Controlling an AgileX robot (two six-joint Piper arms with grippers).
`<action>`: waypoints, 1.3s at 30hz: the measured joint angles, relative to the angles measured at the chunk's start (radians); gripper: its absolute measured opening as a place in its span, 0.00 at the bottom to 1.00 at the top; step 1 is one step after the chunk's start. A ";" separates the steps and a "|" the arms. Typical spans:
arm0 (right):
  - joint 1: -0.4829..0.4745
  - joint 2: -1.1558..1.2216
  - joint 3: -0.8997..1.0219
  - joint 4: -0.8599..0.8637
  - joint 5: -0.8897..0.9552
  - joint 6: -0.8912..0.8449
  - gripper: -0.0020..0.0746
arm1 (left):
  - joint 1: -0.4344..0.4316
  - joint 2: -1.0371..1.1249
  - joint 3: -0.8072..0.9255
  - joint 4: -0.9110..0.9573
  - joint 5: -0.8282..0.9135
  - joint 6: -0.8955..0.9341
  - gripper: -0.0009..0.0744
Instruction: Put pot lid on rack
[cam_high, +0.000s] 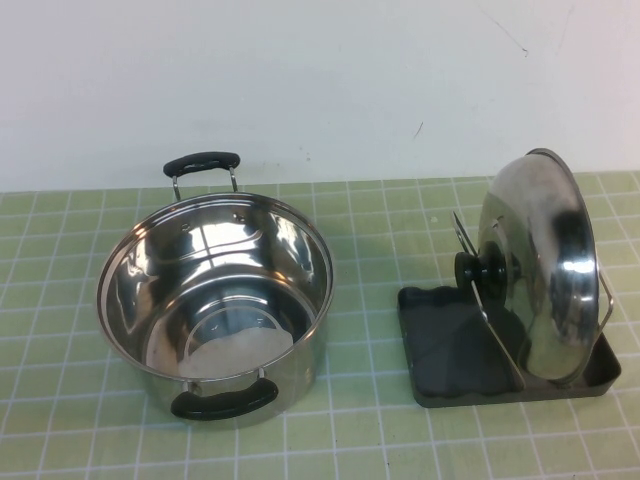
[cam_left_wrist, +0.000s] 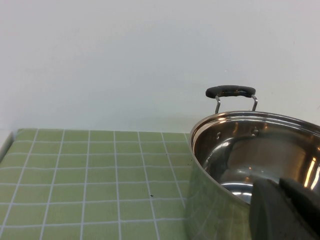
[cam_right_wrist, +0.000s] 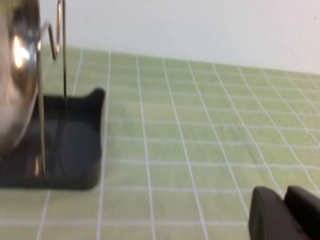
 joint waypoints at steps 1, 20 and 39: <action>-0.002 0.000 0.000 0.000 0.014 -0.019 0.11 | 0.000 0.000 0.000 0.000 0.000 0.000 0.01; -0.004 0.000 -0.002 0.000 0.052 0.067 0.11 | 0.000 0.000 0.000 0.000 0.000 0.000 0.01; -0.004 0.000 -0.002 0.000 0.053 0.070 0.11 | 0.000 0.000 0.002 0.003 0.010 0.011 0.01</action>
